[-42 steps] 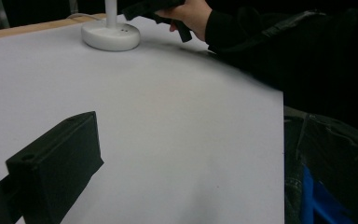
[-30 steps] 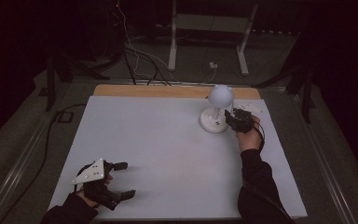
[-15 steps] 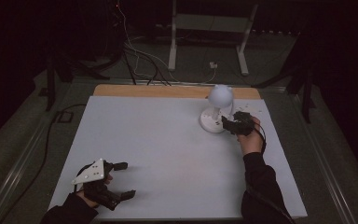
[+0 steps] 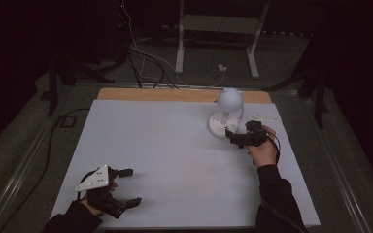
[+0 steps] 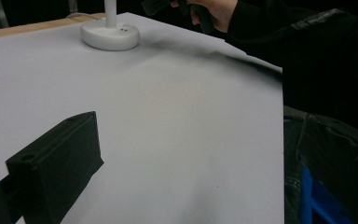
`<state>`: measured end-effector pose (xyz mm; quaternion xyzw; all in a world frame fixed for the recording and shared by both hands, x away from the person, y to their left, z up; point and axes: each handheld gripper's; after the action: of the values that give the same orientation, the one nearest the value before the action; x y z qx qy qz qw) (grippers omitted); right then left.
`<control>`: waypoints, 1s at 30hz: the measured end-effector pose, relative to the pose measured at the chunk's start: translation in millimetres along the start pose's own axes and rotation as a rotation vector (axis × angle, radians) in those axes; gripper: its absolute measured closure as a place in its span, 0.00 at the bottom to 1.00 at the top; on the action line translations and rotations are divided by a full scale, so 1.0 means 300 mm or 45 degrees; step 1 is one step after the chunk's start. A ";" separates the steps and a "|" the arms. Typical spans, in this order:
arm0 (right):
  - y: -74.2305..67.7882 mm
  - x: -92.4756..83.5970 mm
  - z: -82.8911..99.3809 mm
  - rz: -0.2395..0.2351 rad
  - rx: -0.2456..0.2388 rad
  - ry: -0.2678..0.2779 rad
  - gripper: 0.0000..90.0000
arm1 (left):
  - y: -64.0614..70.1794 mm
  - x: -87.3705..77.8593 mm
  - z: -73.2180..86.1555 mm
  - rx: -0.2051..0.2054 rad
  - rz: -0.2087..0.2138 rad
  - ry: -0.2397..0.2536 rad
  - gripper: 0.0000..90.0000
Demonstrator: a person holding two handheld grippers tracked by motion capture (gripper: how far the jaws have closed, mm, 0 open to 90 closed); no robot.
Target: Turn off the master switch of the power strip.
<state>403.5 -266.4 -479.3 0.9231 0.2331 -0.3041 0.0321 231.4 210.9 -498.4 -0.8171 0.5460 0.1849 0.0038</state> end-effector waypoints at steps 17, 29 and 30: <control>-0.063 -0.131 0.008 -0.162 -0.038 0.099 0.00 | -0.001 -0.001 0.000 -0.003 -0.001 0.002 0.00; -0.133 -0.199 0.070 -0.216 -0.102 0.102 0.00 | -0.001 -0.001 0.000 -0.004 0.000 0.002 0.00; -0.138 -0.207 0.079 -0.218 -0.106 0.111 0.00 | -0.001 -0.001 0.000 -0.004 -0.001 0.002 0.00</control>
<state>328.0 -260.0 -459.4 0.9101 0.3246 -0.2553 0.0340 231.5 211.3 -498.5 -0.8174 0.5455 0.1852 0.0020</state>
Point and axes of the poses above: each handheld gripper's, and its own axes: x roughly forward along the jaws, z roughly out of its underside, y roughly to its right, and after that the axes turned 2 degrees about -x, right-handed
